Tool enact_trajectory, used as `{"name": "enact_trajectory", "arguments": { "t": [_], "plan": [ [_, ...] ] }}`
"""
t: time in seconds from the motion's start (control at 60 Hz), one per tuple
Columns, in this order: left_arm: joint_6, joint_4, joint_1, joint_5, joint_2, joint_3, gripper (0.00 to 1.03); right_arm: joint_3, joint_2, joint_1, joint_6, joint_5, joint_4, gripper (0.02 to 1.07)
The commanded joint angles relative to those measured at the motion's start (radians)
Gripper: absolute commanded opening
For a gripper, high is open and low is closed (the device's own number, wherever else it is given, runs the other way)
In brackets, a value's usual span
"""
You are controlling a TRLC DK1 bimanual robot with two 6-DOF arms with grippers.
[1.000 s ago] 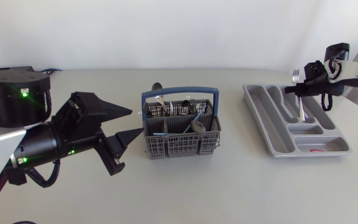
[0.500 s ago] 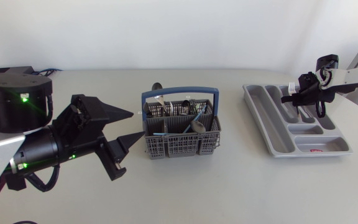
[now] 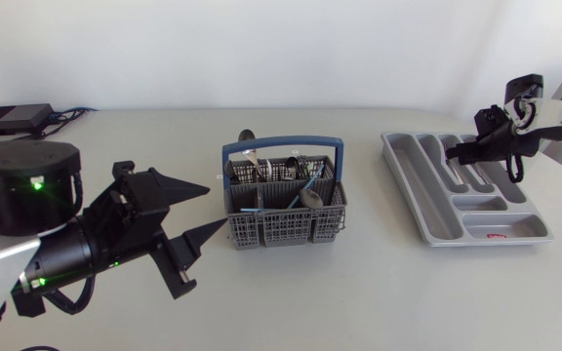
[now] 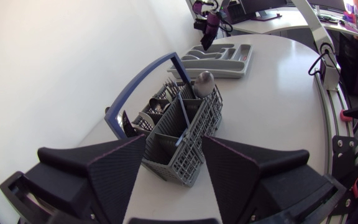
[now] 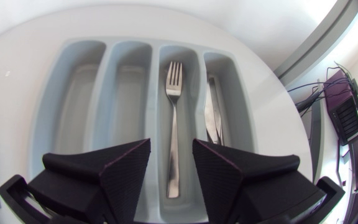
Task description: Sort the cutlery from the basket into the organizer compartments.
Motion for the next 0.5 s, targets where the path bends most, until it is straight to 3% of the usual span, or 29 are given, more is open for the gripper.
{"name": "enact_trajectory", "arguments": {
  "t": [0.0,0.267,0.483],
  "plan": [
    [0.027,0.049,-0.009,-0.004,-0.002,-0.047,0.63,-0.098,-0.14,0.036,-0.033,0.002,0.018,0.65],
    [0.064,0.253,-0.003,-0.002,0.137,-0.096,0.63,-0.364,-0.462,0.155,-0.057,-0.022,0.012,0.66],
    [0.084,0.382,0.023,0.039,0.317,-0.067,0.59,-0.531,-0.716,0.35,-0.023,-0.009,-0.052,0.66]
  ]
}}
